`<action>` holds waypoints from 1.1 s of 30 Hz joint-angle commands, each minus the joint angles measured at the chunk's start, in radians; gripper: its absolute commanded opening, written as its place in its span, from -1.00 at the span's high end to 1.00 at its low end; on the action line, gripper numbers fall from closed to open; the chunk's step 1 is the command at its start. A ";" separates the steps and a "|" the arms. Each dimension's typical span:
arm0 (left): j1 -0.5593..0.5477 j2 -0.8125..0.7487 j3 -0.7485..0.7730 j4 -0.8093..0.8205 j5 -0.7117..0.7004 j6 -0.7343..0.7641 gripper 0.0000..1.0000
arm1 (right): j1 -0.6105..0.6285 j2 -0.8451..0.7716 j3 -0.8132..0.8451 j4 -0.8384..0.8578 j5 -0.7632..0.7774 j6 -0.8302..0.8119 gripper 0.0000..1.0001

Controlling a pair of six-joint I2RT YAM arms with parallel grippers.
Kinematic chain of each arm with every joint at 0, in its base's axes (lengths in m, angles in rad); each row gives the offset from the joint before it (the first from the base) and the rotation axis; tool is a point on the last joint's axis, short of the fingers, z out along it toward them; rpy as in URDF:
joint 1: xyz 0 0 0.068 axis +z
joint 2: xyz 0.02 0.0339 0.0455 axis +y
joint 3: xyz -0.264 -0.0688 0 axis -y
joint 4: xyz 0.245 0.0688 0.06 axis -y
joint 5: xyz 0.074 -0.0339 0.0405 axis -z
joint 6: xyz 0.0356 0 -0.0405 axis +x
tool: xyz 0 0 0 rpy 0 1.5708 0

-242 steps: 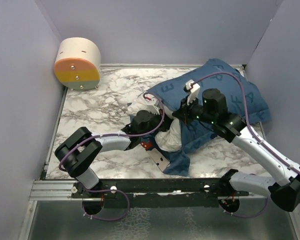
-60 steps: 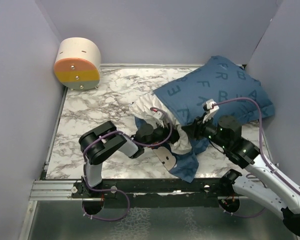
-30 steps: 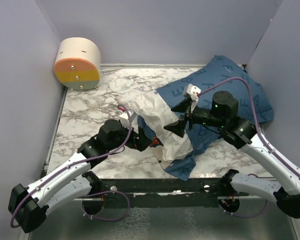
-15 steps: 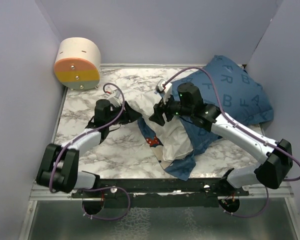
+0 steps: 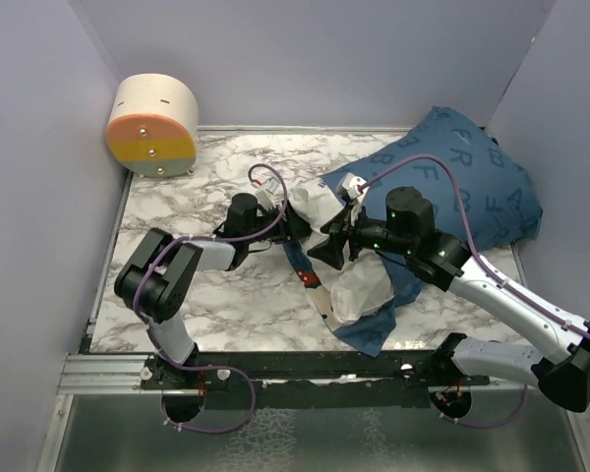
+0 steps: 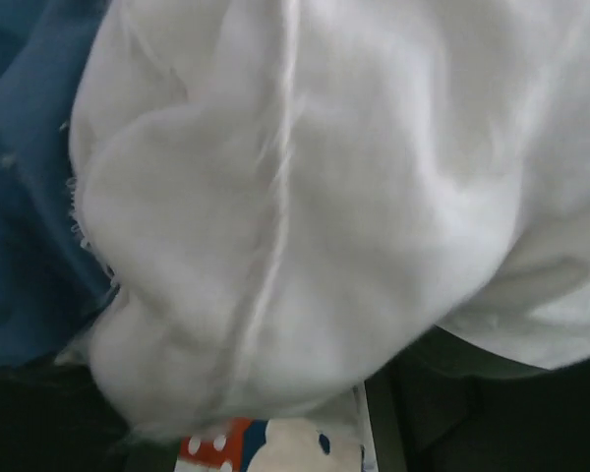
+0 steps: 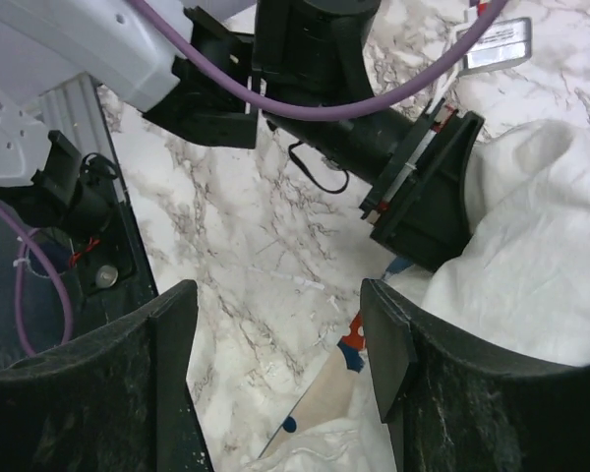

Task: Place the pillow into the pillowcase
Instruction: Stuff the pillow into the pillowcase.

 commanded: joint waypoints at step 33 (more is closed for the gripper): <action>0.117 -1.006 -0.579 -0.353 -0.309 0.030 -0.47 | 0.183 0.630 0.178 -0.002 1.259 -0.369 0.26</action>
